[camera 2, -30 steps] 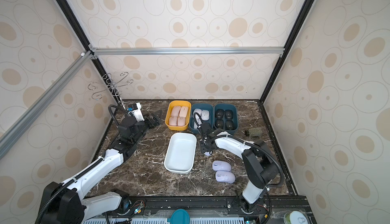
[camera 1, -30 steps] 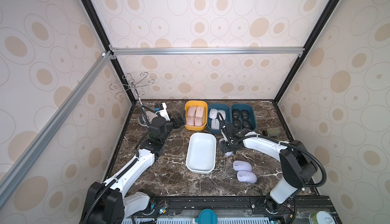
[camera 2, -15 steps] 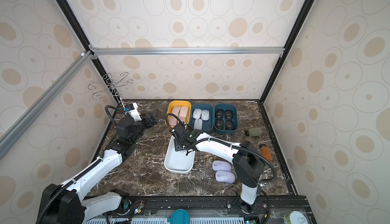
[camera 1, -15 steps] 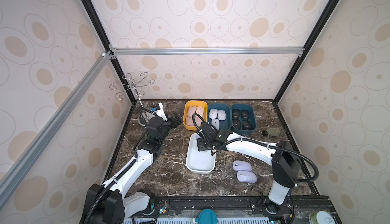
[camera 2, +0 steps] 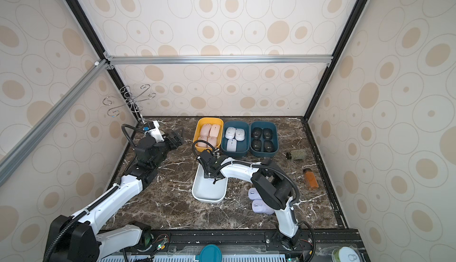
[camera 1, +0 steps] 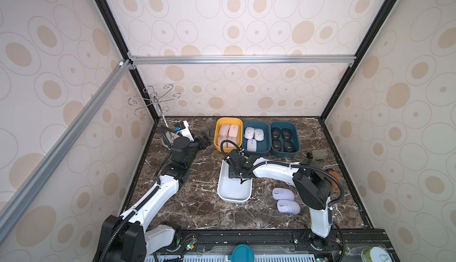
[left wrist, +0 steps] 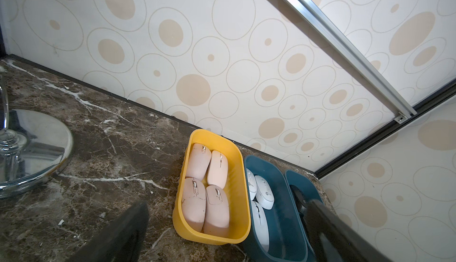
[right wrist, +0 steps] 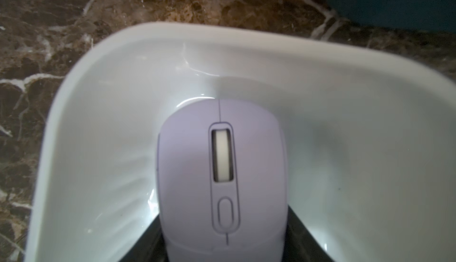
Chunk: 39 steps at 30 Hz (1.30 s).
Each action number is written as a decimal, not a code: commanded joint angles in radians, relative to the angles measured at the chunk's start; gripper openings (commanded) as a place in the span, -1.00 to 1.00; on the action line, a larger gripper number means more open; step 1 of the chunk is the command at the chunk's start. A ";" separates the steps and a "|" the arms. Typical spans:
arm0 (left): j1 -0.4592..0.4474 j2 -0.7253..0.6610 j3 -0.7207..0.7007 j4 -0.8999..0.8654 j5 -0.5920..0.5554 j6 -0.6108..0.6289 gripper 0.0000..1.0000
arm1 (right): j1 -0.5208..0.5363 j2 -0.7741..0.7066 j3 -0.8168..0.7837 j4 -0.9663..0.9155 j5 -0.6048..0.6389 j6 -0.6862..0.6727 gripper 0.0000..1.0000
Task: Place the mice by color into the storage box
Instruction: Place the mouse in the storage box.
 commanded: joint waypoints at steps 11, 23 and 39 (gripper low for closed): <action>0.011 -0.001 0.002 0.024 0.002 -0.016 1.00 | -0.003 0.081 0.051 0.011 0.030 0.061 -0.01; 0.011 0.008 0.002 0.028 0.010 -0.019 1.00 | -0.019 0.085 0.041 0.051 -0.015 0.072 0.17; 0.014 0.022 0.007 0.025 0.027 -0.027 1.00 | -0.022 -0.033 -0.016 0.170 -0.109 0.068 0.39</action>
